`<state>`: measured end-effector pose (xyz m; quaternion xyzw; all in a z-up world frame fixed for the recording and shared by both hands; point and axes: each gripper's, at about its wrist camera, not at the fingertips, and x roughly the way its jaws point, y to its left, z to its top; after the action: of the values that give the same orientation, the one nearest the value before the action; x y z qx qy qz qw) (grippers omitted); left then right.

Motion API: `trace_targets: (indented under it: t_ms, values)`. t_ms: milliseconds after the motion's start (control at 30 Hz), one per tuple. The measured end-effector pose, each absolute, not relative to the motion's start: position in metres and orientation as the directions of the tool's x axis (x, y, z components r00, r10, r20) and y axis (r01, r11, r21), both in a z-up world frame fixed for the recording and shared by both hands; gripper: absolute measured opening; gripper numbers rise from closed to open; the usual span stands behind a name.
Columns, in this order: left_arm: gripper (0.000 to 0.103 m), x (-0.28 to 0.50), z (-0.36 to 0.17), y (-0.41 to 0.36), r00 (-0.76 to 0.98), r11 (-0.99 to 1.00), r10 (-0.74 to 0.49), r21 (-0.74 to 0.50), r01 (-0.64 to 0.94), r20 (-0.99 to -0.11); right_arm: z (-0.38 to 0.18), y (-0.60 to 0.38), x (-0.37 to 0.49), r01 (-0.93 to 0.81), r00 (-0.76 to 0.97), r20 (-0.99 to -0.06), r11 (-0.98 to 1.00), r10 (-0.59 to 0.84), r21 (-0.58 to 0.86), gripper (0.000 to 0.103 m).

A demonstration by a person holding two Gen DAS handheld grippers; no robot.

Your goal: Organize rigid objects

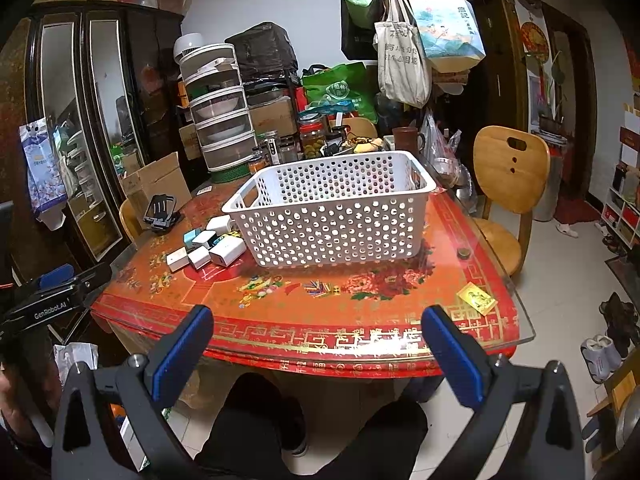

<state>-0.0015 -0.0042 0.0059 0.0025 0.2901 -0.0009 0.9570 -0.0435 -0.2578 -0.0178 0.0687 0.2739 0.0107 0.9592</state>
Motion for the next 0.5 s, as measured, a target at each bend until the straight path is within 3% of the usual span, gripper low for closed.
trace_targets:
  t_ms: [500]
  values:
    - [0.102, -0.0009, 0.0044, -0.004, 0.831, 1.0, -0.003, 0.004, 0.006, -0.556, -0.0186, -0.2544, -0.0431, 0.012, 0.849, -0.525, 0.991, 0.059, 0.132, 0.103]
